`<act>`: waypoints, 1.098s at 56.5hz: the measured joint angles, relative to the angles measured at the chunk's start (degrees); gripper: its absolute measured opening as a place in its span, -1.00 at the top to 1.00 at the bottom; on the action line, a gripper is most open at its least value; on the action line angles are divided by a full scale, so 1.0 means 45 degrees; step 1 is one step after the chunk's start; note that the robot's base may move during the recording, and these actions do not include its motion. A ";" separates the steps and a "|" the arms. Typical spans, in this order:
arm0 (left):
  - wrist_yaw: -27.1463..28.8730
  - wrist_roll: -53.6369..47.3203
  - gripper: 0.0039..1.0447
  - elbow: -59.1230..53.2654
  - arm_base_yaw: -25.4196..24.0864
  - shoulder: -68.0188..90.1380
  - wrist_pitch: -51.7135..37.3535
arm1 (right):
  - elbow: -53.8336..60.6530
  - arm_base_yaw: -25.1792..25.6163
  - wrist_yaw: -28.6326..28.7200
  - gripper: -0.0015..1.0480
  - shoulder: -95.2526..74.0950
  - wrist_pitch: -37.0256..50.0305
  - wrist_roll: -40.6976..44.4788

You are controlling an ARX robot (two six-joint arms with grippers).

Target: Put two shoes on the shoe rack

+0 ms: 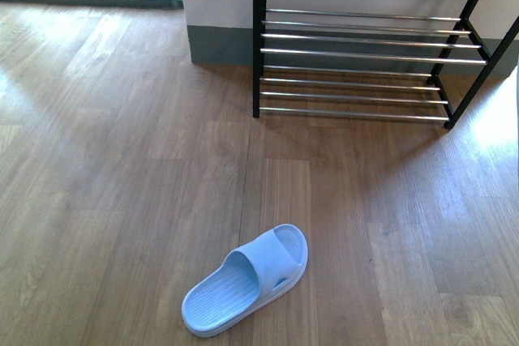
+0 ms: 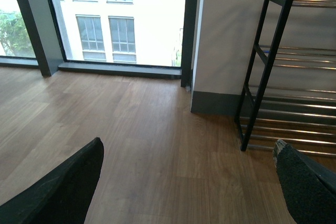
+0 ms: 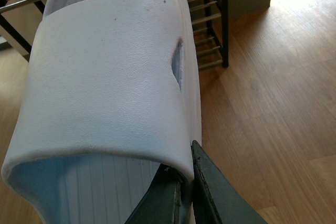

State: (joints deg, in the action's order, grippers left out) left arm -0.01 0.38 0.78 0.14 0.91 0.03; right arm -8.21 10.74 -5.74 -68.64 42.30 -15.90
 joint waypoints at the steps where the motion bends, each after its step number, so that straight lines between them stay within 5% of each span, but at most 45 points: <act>1: 0.0005 0.0000 -0.83 -0.0005 0.0000 0.0000 -0.0005 | 0.0000 0.0000 0.0010 0.97 0.0000 0.0000 0.0000; 23: 0.0015 0.0000 -0.83 0.0000 0.0000 0.0000 0.0000 | 0.0000 0.0000 0.0019 0.97 0.0000 0.0000 0.0000; 25: 0.1083 0.0306 -0.83 0.0199 0.0296 0.0311 0.0607 | 0.0000 0.0000 0.0019 0.97 0.0000 0.0000 0.0000; 27: 0.2589 0.0777 -0.83 0.0573 0.1001 0.1462 0.0981 | 0.0000 0.0000 0.0015 0.97 0.0000 0.0000 0.0000; 30: 0.2982 0.0835 -0.83 0.0860 0.1370 0.3128 0.0092 | 0.0000 0.0000 0.0000 0.97 0.0000 0.0000 0.0000; 44: 0.0544 -0.0636 -0.83 0.3215 0.3230 1.2580 -0.5571 | 0.0000 0.0000 0.0000 0.97 0.0000 0.0000 0.0000; 62: -0.0291 -0.3546 -0.83 0.7902 0.4396 2.3887 -0.6591 | 0.0000 0.0000 0.0005 0.97 0.0000 0.0000 0.0000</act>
State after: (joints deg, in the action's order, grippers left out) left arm -1.32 -15.57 36.34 19.92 108.40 -29.63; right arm -8.21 10.74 -5.72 -68.64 42.30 -15.90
